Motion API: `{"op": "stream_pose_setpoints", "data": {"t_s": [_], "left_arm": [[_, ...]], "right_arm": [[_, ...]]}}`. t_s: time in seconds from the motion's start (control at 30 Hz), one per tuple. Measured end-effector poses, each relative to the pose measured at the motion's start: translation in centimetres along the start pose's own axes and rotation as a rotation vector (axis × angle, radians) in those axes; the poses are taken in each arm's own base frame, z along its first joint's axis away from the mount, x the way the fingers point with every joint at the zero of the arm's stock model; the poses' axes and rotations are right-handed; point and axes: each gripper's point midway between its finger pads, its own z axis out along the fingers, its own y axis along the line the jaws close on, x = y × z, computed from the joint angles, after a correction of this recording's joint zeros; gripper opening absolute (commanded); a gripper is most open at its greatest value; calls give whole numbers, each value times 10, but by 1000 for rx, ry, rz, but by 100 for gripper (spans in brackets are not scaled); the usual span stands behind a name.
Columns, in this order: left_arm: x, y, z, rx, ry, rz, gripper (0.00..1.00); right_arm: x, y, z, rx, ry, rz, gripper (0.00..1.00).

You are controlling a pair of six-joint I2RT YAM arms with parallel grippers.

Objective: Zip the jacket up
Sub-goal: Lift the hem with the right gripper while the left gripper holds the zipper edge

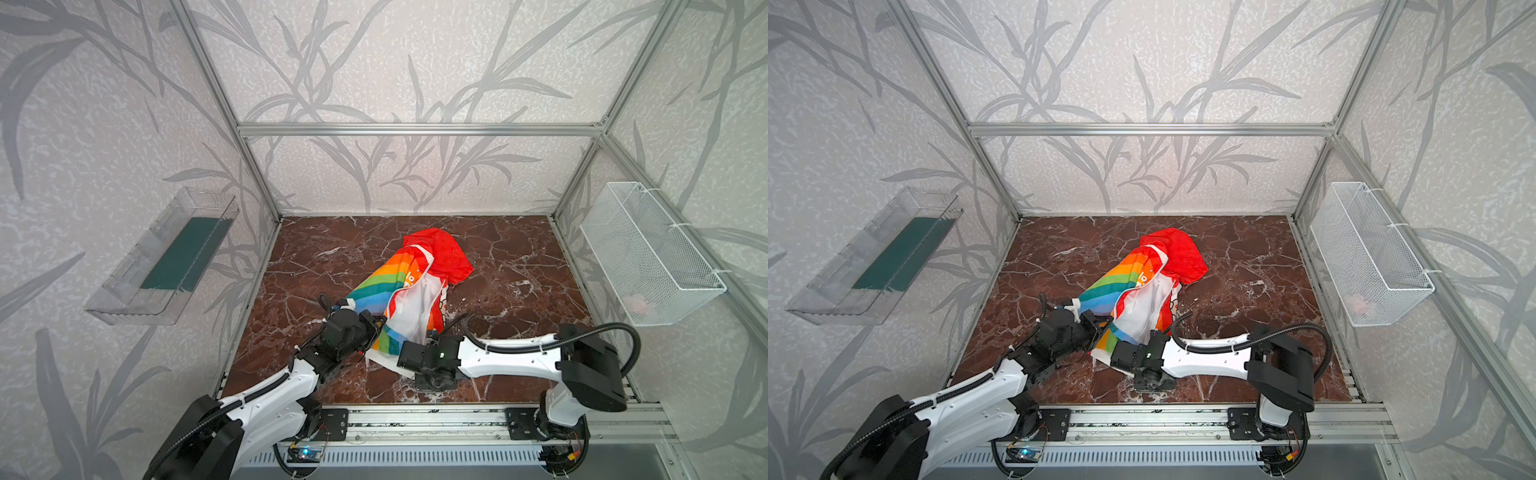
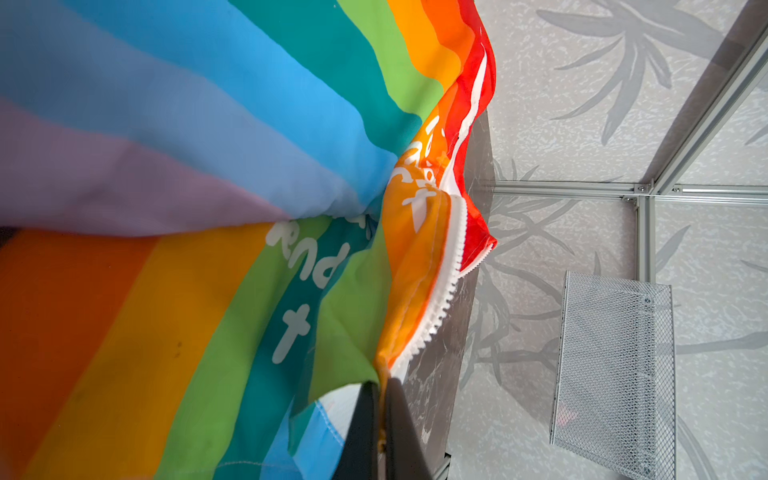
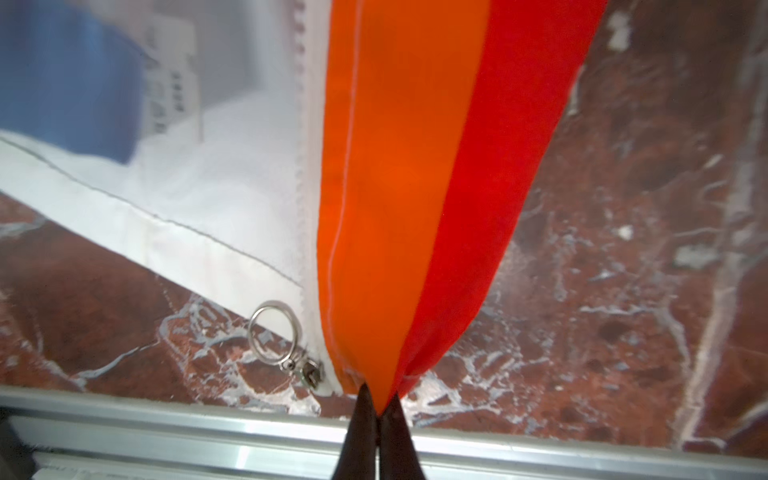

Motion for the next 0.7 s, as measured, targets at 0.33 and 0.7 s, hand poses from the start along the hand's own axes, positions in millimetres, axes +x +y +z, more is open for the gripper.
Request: {"op": "stream_pose_setpoints", "data": {"t_s": [0.33, 0.7], "left_arm": [[8, -22, 50, -13, 115, 30, 0], [-5, -70, 78, 44, 98, 117, 0]], "right_arm": [[-69, -71, -59, -255, -287, 76, 0], [-115, -127, -158, -593, -739, 128, 0]]}}
